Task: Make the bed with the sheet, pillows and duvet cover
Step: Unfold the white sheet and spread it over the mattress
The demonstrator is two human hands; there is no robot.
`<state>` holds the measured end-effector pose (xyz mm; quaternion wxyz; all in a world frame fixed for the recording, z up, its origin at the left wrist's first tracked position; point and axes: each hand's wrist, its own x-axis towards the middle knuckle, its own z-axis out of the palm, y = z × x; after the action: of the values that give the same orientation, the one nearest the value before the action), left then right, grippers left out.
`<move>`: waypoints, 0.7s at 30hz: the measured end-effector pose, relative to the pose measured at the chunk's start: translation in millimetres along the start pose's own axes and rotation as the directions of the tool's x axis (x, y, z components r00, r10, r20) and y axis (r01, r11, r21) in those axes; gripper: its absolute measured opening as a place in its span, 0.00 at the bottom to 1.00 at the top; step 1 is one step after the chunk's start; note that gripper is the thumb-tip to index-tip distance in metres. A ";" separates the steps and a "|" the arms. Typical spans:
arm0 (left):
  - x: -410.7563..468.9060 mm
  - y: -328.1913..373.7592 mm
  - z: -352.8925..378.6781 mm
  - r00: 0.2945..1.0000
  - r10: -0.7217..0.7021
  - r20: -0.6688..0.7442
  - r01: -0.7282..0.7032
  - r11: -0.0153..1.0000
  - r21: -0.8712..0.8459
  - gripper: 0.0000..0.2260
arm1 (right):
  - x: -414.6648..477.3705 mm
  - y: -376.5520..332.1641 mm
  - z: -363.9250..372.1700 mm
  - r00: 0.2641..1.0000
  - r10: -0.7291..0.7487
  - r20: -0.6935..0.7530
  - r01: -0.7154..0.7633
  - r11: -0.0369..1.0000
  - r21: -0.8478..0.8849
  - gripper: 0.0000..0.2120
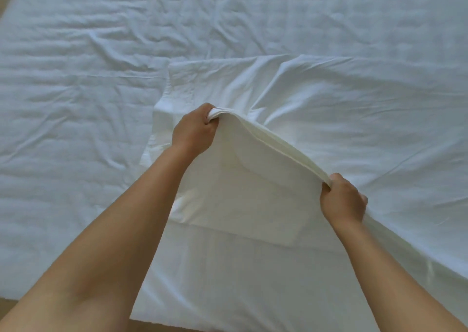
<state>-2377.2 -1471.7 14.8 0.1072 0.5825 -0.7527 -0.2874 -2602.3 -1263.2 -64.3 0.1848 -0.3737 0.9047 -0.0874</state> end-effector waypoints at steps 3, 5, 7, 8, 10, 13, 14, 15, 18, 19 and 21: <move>18.3 13.6 17.6 0.998 -0.054 -0.029 0.058 0.982 0.177 0.10 | 20.1 49.9 -12.2 0.996 0.026 0.084 -0.017 0.994 -0.105 0.04; 21.9 22.3 31.8 0.995 -0.093 -0.046 0.103 0.941 0.323 0.13 | 19.5 75.6 -9.5 0.982 0.002 0.188 0.042 0.973 -0.228 0.07; 18.1 28.0 45.8 0.996 -0.089 -0.022 0.088 0.872 0.482 0.14 | 10.5 97.8 -3.8 0.948 0.050 0.315 0.067 0.935 -0.349 0.21; 14.9 30.0 54.5 0.997 -0.068 0.024 0.043 0.828 0.560 0.13 | 5.9 108.7 -0.1 0.938 0.077 0.339 0.062 0.922 -0.382 0.26; 7.7 34.4 75.4 0.987 -0.022 0.158 -0.088 0.752 0.653 0.15 | 0.3 122.6 5.2 0.943 0.078 0.324 0.071 0.903 -0.424 0.25; -1.2 39.5 110.0 0.933 -0.014 0.359 -0.253 0.685 0.683 0.34 | 6.8 127.8 6.1 0.961 0.020 0.277 0.085 0.929 -0.360 0.14; -3.7 40.4 120.8 0.910 -0.045 0.412 -0.279 0.669 0.689 0.43 | 10.6 128.2 5.2 0.965 0.002 0.264 0.085 0.944 -0.320 0.12; -5.8 40.1 131.2 0.890 -0.084 0.449 -0.291 0.654 0.699 0.52 | 14.8 129.5 3.9 0.968 -0.015 0.250 0.090 0.952 -0.291 0.10; -7.8 32.6 154.7 0.873 -0.139 0.468 -0.302 0.601 0.740 0.62 | 29.9 133.0 -5.2 0.981 -0.104 0.166 0.134 0.974 -0.183 0.09; -7.1 30.4 159.8 0.881 -0.114 0.459 -0.315 0.582 0.750 0.61 | 34.2 132.3 -9.2 0.983 -0.149 0.110 0.163 0.978 -0.127 0.10; -4.4 27.3 167.6 0.892 -0.034 0.451 -0.360 0.548 0.755 0.57 | 41.3 130.5 -14.7 0.973 -0.230 -0.020 0.229 0.972 -0.043 0.13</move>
<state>-2481.3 -1411.7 -105.3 -0.3116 0.4145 -0.8550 -0.0079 -2719.1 -1200.1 -100.6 0.1548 -0.4784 0.8592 -0.0945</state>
